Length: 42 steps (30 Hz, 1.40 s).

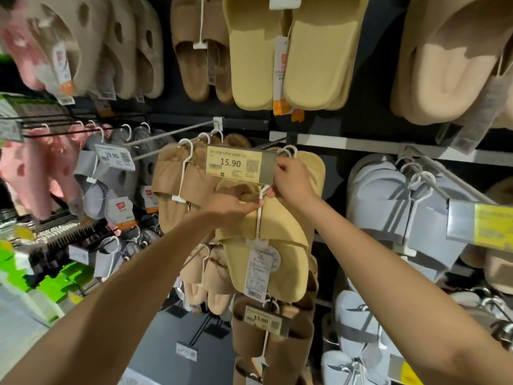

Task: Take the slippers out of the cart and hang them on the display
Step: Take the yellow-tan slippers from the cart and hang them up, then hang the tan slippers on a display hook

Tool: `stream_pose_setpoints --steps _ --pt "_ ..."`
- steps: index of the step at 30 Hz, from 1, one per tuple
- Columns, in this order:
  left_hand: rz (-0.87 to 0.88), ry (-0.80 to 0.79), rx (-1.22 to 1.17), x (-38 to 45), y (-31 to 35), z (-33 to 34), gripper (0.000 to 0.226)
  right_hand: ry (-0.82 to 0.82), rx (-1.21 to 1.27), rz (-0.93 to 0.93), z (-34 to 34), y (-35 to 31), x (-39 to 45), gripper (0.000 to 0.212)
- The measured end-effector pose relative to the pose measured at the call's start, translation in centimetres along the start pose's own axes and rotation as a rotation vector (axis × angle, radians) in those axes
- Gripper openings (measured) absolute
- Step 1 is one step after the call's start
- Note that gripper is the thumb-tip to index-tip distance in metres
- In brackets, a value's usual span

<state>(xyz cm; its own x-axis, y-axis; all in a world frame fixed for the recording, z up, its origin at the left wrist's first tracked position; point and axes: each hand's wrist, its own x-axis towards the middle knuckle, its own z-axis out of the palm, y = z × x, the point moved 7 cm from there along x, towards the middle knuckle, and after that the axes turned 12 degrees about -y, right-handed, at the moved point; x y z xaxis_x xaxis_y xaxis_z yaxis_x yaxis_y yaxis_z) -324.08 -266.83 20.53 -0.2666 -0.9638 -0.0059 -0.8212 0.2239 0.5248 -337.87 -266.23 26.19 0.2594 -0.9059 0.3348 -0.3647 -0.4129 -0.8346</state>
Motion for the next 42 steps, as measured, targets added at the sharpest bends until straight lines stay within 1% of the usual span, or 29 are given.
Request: stream_pose_setpoints --steps 2,4,7,9,10,12,13,14,16,17,19,21,22,23,26,29,31,32,34,37,39,42 --pt "0.004 0.001 0.030 -0.1 -0.4 0.4 0.038 0.026 -0.009 -0.026 0.0 -0.1 -0.6 0.046" --pt "0.014 0.020 0.062 -0.4 -0.5 0.4 0.039 0.037 0.003 -0.036 0.1 -0.2 -1.2 0.047" --pt "0.034 0.035 0.103 -1.0 -0.3 0.2 0.059 0.007 0.032 -0.029 0.5 -0.5 -1.6 0.042" --pt "0.069 0.065 0.144 -1.4 0.0 0.0 0.065 0.006 -0.022 -0.048 0.7 -0.7 -1.8 0.033" --pt "0.073 0.082 0.166 -1.6 0.2 -0.2 0.064 0.047 -0.090 -0.080 0.7 -0.7 -2.0 0.027" --pt "0.071 0.126 0.229 -2.1 0.2 -0.4 0.062 0.183 -0.240 -0.181 0.3 -0.9 -3.2 0.021" --pt "0.071 0.153 0.271 -2.4 0.2 -0.4 0.065 0.209 -0.286 -0.220 0.5 -0.9 -4.0 0.019" --pt "0.059 0.175 0.314 -2.8 0.0 -0.3 0.070 0.182 -0.330 -0.243 1.0 -0.7 -4.6 0.017" --pt "-0.011 0.217 0.381 -3.9 -0.7 0.0 0.078 0.042 -0.478 -0.268 3.2 0.1 -5.7 0.018" --pt "-0.057 0.258 0.388 -4.7 -1.3 -0.1 0.074 -0.002 -0.555 -0.307 4.4 0.1 -6.2 0.020" --pt "-0.116 0.355 0.394 -6.5 -2.4 -0.1 0.058 -0.031 -0.661 -0.425 6.6 -0.4 -7.1 0.025" --pt "-0.158 0.420 0.400 -8.3 -3.8 -0.3 0.055 -0.059 -0.686 -0.491 8.7 -1.1 -7.5 0.027" --pt "-0.197 0.409 0.417 -9.1 -4.7 -0.4 0.055 -0.087 -0.684 -0.510 9.8 -1.6 -7.6 0.026" --pt "-0.253 0.383 0.426 -10.3 -5.6 -0.5 0.051 -0.108 -0.672 -0.530 10.9 -2.2 -7.8 0.024" --pt "-0.442 0.350 0.421 -14.5 -9.0 -1.4 0.030 -0.145 -0.634 -0.581 14.2 -3.6 -8.1 0.016" --pt "-0.623 0.345 0.413 -20.6 -12.4 -2.2 0.027 -0.289 -0.641 -0.630 19.2 -4.7 -8.5 0.024" --pt "-0.787 0.345 0.397 -25.6 -14.7 -2.4 0.027 -0.474 -0.692 -0.570 23.5 -5.2 -9.3 0.027" --pt "-0.869 0.351 0.374 -28.4 -15.6 -2.4 0.027 -0.603 -0.724 -0.523 25.9 -5.0 -9.9 0.030" --pt "-1.016 0.382 0.327 -34.8 -16.9 -2.1 0.026 -0.798 -0.685 -0.525 30.3 -5.7 -12.5 0.032" --pt "-1.236 0.452 0.231 -44.9 -17.7 -0.3 0.025 -0.986 -0.590 -0.623 36.0 -8.7 -18.1 0.032" --pt "-1.378 0.489 0.176 -51.7 -17.5 1.6 0.025 -1.072 -0.544 -0.718 39.4 -11.0 -22.4 0.029" --pt "-1.548 0.534 0.119 -61.2 -15.3 5.2 0.026 -1.187 -0.463 -0.842 43.1 -14.7 -29.6 0.032"
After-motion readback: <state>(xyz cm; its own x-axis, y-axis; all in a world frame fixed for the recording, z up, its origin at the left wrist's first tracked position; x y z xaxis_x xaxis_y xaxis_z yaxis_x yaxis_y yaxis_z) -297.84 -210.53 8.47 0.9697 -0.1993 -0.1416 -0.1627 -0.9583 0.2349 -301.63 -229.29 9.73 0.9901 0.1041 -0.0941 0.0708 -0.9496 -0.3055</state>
